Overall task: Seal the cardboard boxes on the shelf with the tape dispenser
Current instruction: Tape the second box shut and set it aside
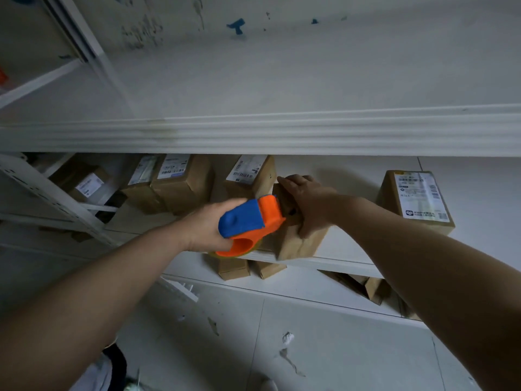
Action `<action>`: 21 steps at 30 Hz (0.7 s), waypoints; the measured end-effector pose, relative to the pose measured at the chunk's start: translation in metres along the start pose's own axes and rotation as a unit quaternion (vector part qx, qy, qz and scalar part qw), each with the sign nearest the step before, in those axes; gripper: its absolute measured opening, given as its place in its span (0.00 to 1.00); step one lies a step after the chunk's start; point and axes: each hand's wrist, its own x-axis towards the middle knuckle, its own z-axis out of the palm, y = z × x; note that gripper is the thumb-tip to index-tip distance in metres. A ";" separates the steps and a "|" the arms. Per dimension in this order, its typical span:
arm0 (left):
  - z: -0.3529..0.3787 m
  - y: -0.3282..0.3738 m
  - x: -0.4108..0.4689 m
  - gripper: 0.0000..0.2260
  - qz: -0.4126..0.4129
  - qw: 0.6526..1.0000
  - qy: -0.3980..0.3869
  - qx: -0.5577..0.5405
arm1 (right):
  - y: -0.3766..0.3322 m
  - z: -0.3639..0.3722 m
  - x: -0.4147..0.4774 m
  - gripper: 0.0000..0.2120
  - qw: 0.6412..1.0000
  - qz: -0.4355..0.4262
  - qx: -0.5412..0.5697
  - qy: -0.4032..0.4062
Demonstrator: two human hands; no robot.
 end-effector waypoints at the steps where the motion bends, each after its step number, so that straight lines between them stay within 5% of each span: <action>1: -0.007 0.002 0.002 0.38 0.010 1.000 0.011 -0.006 | 0.003 0.002 -0.003 0.61 0.996 0.017 0.084 0.021; 4: -0.018 0.018 0.011 0.38 0.054 0.998 0.006 0.027 | 0.015 0.027 -0.021 0.60 0.951 0.064 0.298 0.056; 7: -0.007 0.041 0.030 0.39 0.085 0.987 0.000 0.137 | 0.027 0.062 -0.045 0.63 0.916 0.101 0.384 0.054; 14: 0.015 0.083 0.059 0.37 0.148 0.962 -0.011 0.229 | 0.047 0.075 -0.075 0.73 0.917 0.162 0.357 0.078; 21: 0.017 0.085 0.060 0.37 0.132 0.955 -0.017 0.263 | 0.043 0.075 -0.070 0.66 0.933 0.127 0.336 0.014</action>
